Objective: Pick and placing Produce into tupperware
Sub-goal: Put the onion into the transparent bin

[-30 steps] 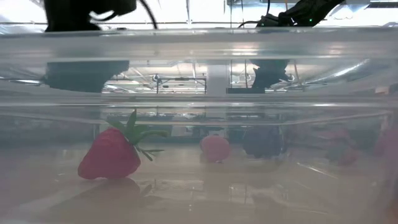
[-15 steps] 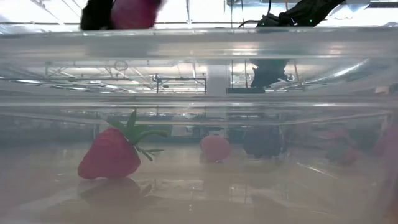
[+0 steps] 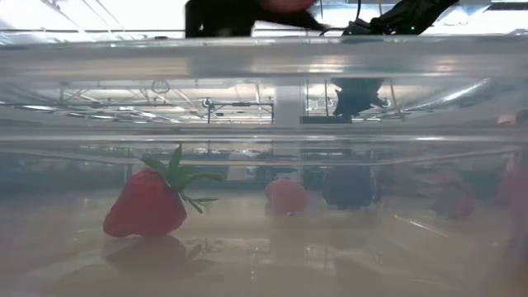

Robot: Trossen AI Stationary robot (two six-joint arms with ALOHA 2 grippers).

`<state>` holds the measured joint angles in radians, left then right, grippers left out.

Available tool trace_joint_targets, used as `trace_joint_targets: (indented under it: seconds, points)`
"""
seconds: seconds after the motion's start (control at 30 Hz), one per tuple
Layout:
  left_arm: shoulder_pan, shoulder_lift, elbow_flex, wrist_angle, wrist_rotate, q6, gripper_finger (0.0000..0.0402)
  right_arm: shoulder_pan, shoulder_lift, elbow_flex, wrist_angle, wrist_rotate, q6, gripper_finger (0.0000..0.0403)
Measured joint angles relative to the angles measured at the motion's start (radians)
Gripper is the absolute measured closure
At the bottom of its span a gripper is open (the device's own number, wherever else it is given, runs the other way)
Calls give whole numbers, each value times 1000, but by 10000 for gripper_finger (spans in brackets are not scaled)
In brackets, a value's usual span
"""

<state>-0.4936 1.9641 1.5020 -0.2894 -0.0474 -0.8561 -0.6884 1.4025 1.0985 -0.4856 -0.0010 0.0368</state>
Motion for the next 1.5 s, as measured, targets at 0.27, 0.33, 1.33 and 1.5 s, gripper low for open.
trace_joint_targets:
  seconds: [0.27,0.33,1.33,1.5]
  points:
    - [-2,30,111,-233,-55,-21,133,0,0,0,-15,0,-18,215]
    - [-9,29,121,-277,-84,-20,133,-2,0,0,-2,0,-23,215]
    - [-52,98,126,-369,-81,-103,133,-39,0,0,37,0,-15,215]
    - [-78,98,126,-368,-81,-136,133,-39,0,0,43,0,-10,215]
